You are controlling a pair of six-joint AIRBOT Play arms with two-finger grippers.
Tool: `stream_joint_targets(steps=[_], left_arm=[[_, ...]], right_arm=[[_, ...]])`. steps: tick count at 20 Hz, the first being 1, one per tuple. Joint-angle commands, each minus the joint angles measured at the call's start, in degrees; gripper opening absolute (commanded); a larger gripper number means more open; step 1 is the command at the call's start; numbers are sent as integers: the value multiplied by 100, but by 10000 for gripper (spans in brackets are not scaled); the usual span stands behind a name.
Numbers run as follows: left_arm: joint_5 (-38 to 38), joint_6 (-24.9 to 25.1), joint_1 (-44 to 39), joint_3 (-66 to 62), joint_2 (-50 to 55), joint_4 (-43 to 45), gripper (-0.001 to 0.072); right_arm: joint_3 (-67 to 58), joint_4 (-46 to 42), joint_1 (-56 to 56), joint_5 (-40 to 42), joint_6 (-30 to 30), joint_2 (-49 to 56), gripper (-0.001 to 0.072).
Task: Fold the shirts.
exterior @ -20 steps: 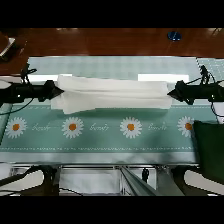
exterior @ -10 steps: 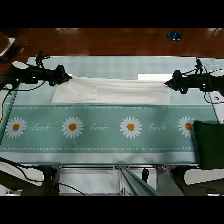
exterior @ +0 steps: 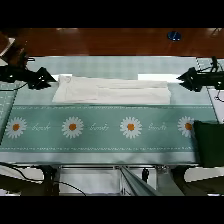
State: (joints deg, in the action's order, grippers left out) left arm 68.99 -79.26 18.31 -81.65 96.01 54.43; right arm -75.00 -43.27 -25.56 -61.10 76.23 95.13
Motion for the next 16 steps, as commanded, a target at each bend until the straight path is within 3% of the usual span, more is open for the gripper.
stream_joint_targets(steps=[1,4,12,13,14,15,16], left_arm=[[-658,-372,389,925,-988,638,509],[-1775,219,74,2223,-1856,-326,509],[-1930,890,-1405,2566,-2267,-1384,509],[-2039,1001,-1565,2566,-2243,-1381,508],[-2155,1008,-1707,2566,-2218,-1381,507],[-2214,1008,-1812,2566,-2212,-1384,473],[-2203,1008,-1884,2566,-2212,-1394,197]], right_arm=[[74,-925,-323,-474,345,-28,412],[157,-741,-46,-483,350,236,412],[151,-219,909,-251,455,828,405],[149,-225,1012,-236,481,815,354],[149,-221,1056,-238,516,739,166],[151,-212,1078,-238,448,601,29],[151,-238,1058,-254,339,382,25]])
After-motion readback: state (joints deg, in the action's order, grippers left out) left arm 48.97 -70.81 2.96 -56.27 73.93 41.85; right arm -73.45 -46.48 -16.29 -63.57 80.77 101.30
